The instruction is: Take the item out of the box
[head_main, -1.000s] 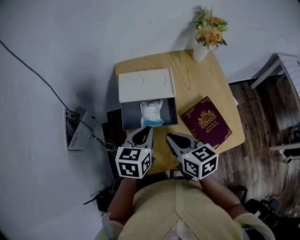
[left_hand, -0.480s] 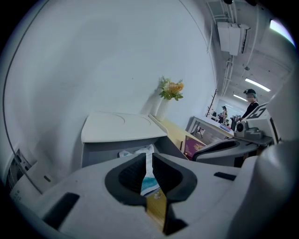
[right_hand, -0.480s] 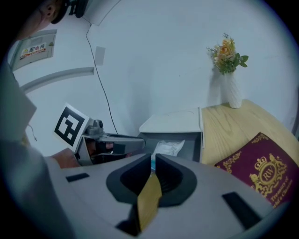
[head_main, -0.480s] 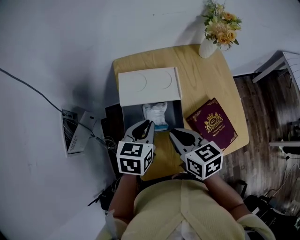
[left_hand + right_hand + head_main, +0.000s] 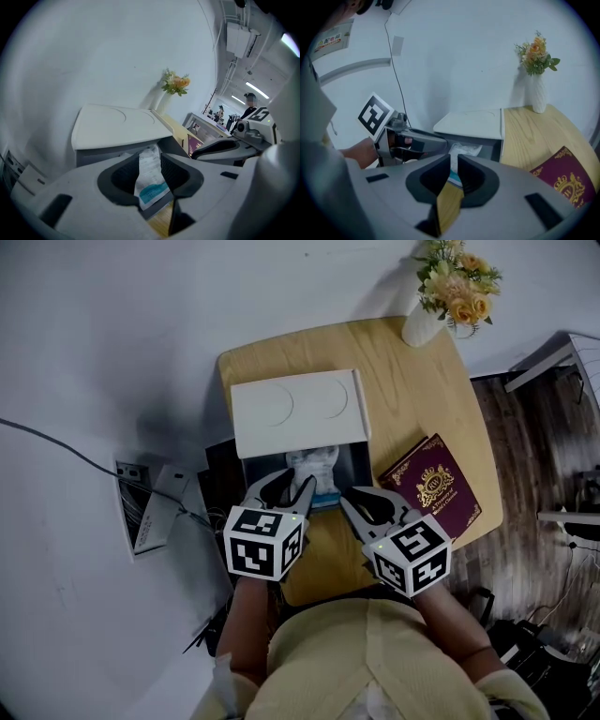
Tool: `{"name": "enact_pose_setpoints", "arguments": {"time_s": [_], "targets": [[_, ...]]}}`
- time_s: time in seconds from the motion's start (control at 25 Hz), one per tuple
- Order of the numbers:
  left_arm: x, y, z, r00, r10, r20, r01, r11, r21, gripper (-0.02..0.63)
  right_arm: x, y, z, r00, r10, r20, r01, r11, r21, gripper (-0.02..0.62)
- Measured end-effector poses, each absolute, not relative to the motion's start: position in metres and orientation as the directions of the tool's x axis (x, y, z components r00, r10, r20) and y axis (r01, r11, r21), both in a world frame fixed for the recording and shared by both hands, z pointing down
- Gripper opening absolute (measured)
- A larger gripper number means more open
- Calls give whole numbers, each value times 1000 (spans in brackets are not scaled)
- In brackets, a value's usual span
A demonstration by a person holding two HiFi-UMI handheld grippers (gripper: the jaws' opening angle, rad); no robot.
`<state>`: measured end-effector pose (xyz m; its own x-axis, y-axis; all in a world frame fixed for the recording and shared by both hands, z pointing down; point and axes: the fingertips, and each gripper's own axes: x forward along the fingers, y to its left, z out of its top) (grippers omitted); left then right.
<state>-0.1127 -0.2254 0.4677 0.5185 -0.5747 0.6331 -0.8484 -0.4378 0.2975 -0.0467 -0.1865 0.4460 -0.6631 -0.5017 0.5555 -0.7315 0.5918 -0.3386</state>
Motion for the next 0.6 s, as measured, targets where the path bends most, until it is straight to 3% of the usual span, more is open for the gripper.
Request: {"name": "enact_pose_setpoints", "arguments": {"time_s": [0.24,0.6], "targets": [[-112,-230,487,451,-484,750,-836,-522,165,155,-49,-193,445,-659,-502,560,-733,595,-329,34],[-107,-229,512,400,-342,850,-829,-531,176,169,-48,-198,446,-647,-502,574,-739,599,-309,34]]}}
